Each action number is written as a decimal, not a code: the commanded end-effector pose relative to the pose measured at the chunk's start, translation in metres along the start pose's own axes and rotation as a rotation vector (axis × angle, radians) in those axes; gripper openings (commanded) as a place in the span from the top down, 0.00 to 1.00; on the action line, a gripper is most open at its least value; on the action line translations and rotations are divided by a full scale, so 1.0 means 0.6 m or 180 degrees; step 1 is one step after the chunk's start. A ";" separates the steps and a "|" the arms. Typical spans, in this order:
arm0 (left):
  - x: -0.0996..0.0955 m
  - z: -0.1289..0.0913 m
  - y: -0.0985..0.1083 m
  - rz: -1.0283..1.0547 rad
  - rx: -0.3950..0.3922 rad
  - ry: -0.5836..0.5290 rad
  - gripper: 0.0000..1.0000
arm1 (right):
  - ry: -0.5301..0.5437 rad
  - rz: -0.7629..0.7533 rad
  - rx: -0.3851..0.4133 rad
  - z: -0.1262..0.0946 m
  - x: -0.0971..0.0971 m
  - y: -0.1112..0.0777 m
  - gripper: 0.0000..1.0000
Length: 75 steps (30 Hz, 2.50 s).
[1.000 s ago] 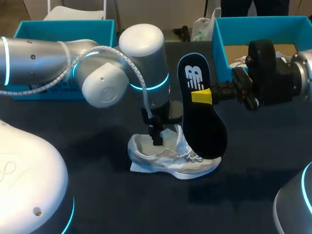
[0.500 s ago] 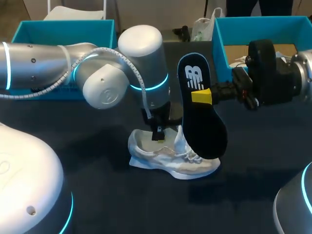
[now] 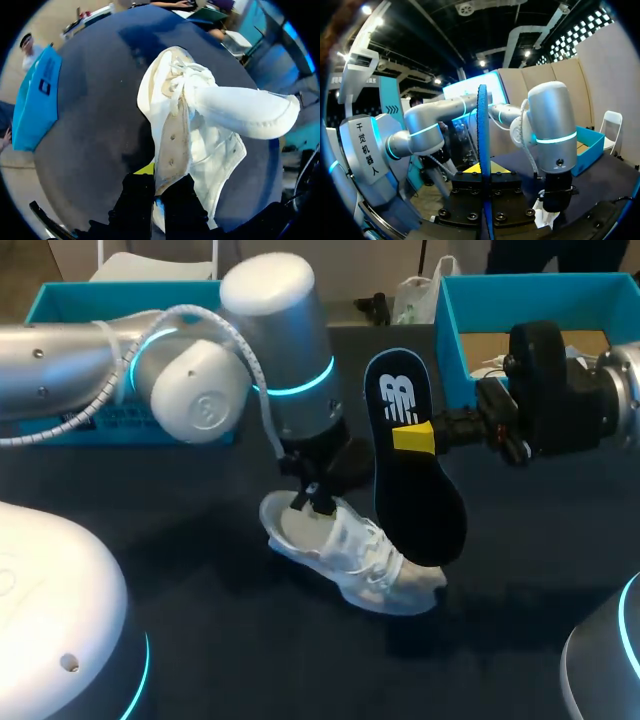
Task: Take the shoe out of the shoebox, open the shoe tongue, remove and reinsert the insole, then place the shoe into the shoebox
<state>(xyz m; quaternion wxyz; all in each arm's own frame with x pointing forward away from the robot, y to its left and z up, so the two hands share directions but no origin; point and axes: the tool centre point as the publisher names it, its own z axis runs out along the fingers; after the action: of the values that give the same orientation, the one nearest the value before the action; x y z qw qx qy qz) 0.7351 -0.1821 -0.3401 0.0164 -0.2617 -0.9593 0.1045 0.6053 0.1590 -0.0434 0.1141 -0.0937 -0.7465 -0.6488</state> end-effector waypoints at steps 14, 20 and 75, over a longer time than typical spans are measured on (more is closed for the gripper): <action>0.040 -0.067 -0.003 0.2113 -0.0083 0.0015 1.00 | -0.0004 0.0003 0.0004 0.003 0.000 0.000 1.00; 0.056 -0.046 0.002 0.2682 -0.0148 0.0061 1.00 | -0.0004 0.0003 0.0004 0.003 0.000 0.000 1.00; -0.002 -0.114 -0.032 0.3106 0.0659 -0.1117 0.00 | -0.0004 0.0003 0.0004 0.003 0.000 0.000 1.00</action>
<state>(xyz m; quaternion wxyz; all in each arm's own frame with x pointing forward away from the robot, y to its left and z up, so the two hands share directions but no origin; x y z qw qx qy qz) 0.7405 -0.2255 -0.2991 -0.0924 -0.6692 -0.7162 0.1756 0.6053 0.1591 -0.0434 0.1141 -0.0937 -0.7465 -0.6488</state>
